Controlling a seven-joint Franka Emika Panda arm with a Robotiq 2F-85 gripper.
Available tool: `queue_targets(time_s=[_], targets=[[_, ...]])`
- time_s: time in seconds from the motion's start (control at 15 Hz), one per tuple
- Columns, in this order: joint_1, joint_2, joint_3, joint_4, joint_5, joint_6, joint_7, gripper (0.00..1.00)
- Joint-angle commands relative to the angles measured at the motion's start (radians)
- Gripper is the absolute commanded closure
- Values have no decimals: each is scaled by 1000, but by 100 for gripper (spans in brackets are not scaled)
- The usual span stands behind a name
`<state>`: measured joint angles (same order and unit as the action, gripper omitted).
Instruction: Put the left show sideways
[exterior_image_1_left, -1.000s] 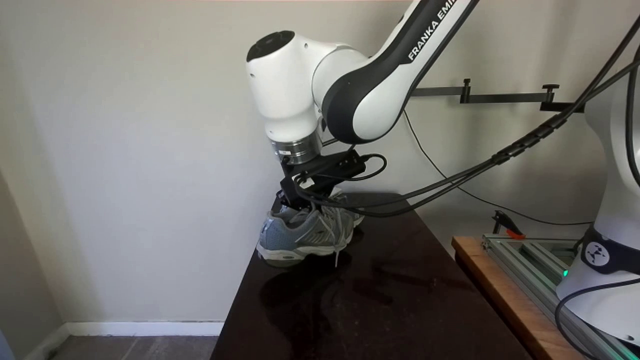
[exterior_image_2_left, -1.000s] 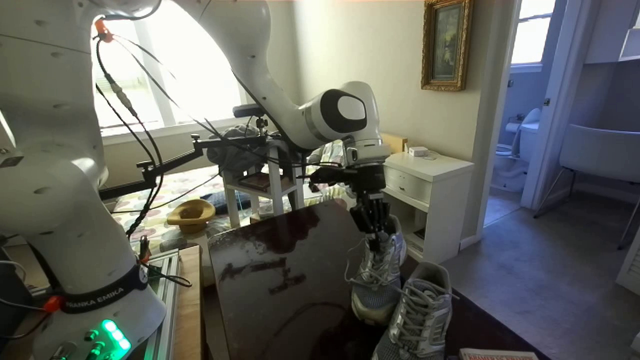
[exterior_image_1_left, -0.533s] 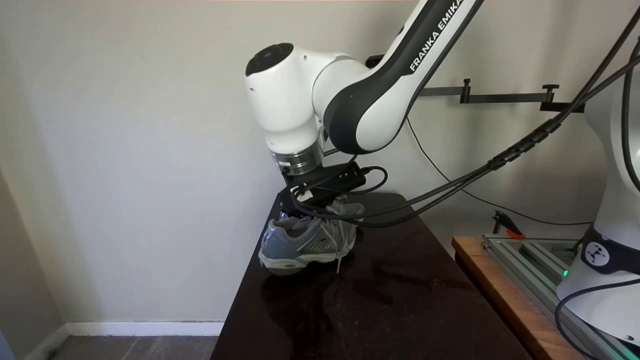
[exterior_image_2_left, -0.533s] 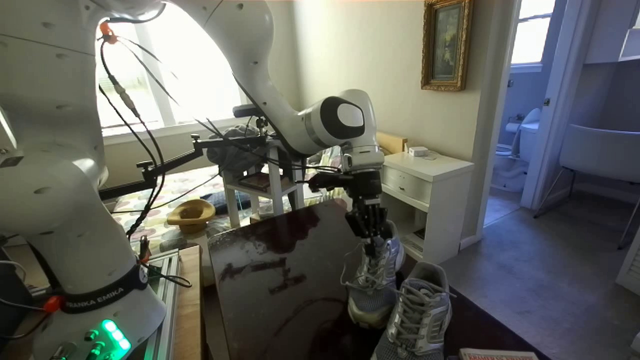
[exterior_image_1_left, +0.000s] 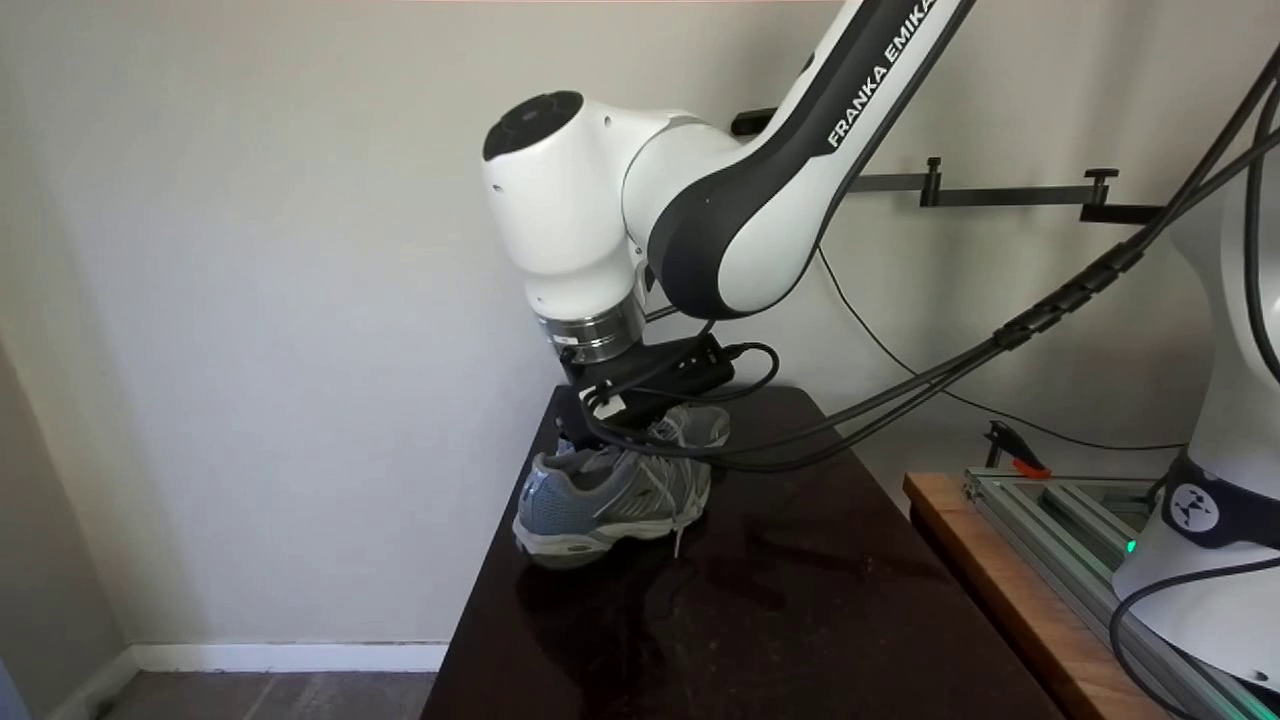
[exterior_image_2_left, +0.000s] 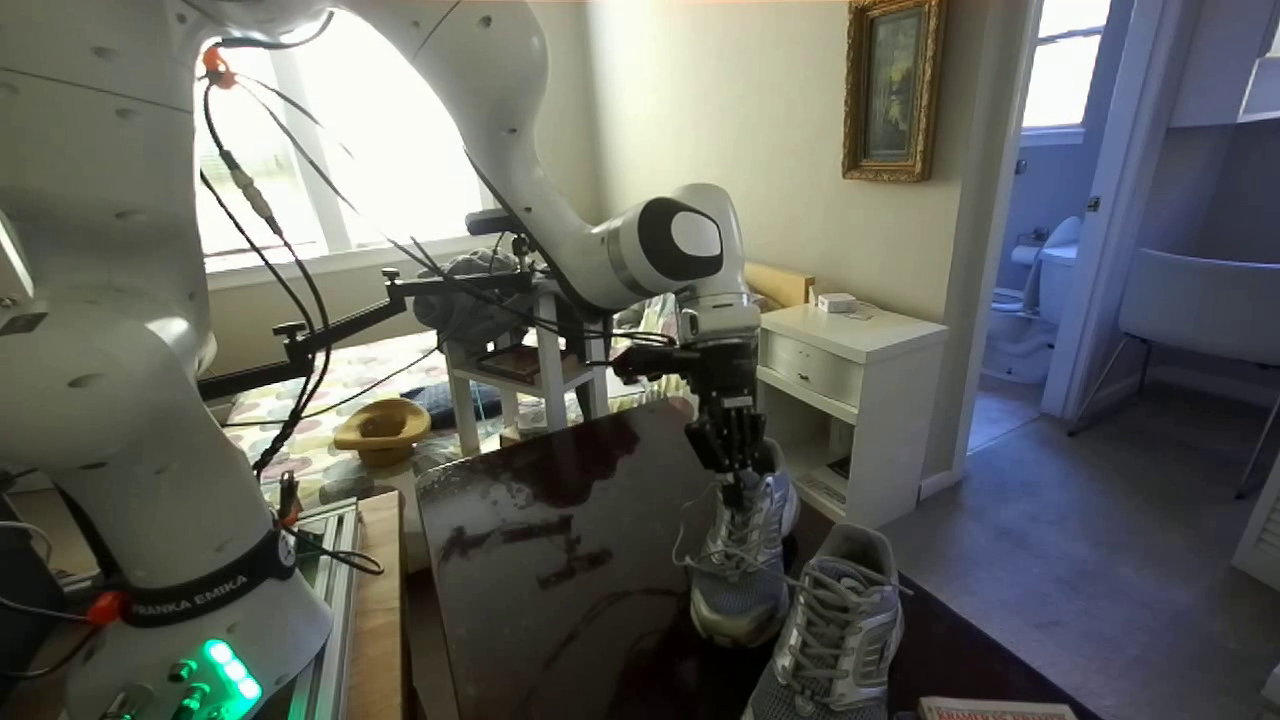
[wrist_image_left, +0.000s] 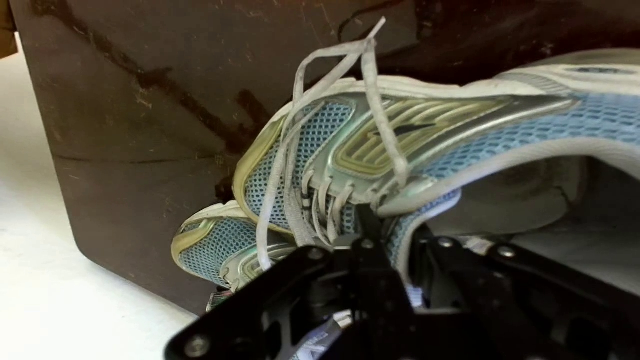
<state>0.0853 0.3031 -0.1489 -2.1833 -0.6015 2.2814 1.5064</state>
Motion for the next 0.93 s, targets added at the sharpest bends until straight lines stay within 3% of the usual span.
queue_targets(time_s=[0.0, 0.4, 0.47, 0.53, 0.8, 0.87], targets=[[15, -7, -8, 16, -48, -29, 79, 96], [54, 6, 1, 55, -200, -127, 238, 96], [12, -1, 21, 26, -139, -77, 170, 96], [14, -1, 25, 27, -143, -83, 179, 84], [7, 4, 28, 25, -142, -82, 177, 84], [20, 13, 17, 34, -161, -119, 238, 96]])
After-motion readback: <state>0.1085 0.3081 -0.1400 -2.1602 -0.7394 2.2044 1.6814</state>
